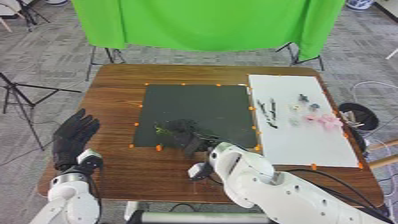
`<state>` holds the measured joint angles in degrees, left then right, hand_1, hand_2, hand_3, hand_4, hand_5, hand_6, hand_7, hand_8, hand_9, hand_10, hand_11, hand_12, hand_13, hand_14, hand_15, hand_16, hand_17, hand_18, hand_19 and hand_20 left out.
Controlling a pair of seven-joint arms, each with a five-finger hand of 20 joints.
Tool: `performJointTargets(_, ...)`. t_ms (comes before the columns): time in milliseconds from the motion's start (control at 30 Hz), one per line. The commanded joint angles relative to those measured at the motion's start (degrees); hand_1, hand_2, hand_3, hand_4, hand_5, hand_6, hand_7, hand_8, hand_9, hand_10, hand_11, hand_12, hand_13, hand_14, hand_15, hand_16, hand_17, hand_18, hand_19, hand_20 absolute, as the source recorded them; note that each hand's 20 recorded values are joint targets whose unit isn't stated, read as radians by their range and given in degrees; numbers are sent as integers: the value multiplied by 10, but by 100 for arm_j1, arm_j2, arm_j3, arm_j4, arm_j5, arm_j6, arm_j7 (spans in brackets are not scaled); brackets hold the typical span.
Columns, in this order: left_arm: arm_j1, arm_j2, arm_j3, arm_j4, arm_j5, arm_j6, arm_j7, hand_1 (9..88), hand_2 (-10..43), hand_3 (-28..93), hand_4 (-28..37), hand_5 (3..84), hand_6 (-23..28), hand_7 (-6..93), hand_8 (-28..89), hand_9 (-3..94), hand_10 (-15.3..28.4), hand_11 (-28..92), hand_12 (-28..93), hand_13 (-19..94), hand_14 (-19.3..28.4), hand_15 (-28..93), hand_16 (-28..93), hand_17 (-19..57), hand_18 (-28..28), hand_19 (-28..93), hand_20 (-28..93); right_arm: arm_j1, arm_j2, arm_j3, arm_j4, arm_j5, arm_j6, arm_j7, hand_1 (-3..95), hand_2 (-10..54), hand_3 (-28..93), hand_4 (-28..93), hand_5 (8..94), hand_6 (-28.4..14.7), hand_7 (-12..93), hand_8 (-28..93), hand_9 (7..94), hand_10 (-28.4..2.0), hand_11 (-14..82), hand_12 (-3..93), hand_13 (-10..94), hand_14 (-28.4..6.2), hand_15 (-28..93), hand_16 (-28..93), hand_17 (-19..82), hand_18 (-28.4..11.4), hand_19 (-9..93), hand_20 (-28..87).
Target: Arrange flowers
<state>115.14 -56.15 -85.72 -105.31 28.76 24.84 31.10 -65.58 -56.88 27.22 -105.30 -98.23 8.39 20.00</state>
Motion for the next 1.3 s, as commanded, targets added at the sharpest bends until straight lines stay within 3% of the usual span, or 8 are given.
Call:
performJointTargets(33,-10,-53,44,31,-25,-31,-34,354,54,705,-186,505,51,163,-81,496,147,234,95,446,165,238,-25,226,151,229,273,48,-16,-54,-1,-200,344,298,199,152,634,-163,422,-46,79,-52,515,-141,58,54,937,-56,557,194,688,-134,932,396)
performJointTargets(333,18,-50,25,21,7,-63,-86,354,54,705,-186,506,52,163,-81,495,147,233,96,446,165,239,-25,225,151,230,273,53,-4,-119,-43,-337,567,620,204,149,631,-162,437,-48,81,-55,520,-148,59,52,937,-57,558,187,695,-132,932,377)
performJointTargets(933,-31,-40,62,37,-5,-84,-57,354,54,705,-185,505,51,164,-82,495,147,233,96,446,165,239,-25,225,151,231,272,119,-18,-237,-130,-693,1100,915,208,146,625,-155,462,-56,84,-57,542,-166,61,53,937,-57,568,175,704,-129,932,360)
performJointTargets(1167,8,-51,41,13,-17,-54,-46,353,54,707,-185,505,51,163,-81,496,147,234,96,446,165,239,-25,225,151,231,272,108,-18,-193,-175,-516,1096,822,209,145,624,-154,466,-56,84,-57,551,-168,62,53,937,-56,570,172,708,-128,932,356)
performJointTargets(1300,-16,-59,51,29,-15,-58,-46,353,54,707,-186,505,51,163,-82,496,147,235,96,446,165,239,-25,225,151,232,272,96,-10,-170,-166,-42,1108,412,210,145,623,-154,470,-56,86,-57,556,-163,64,54,937,-57,571,171,708,-127,932,356)
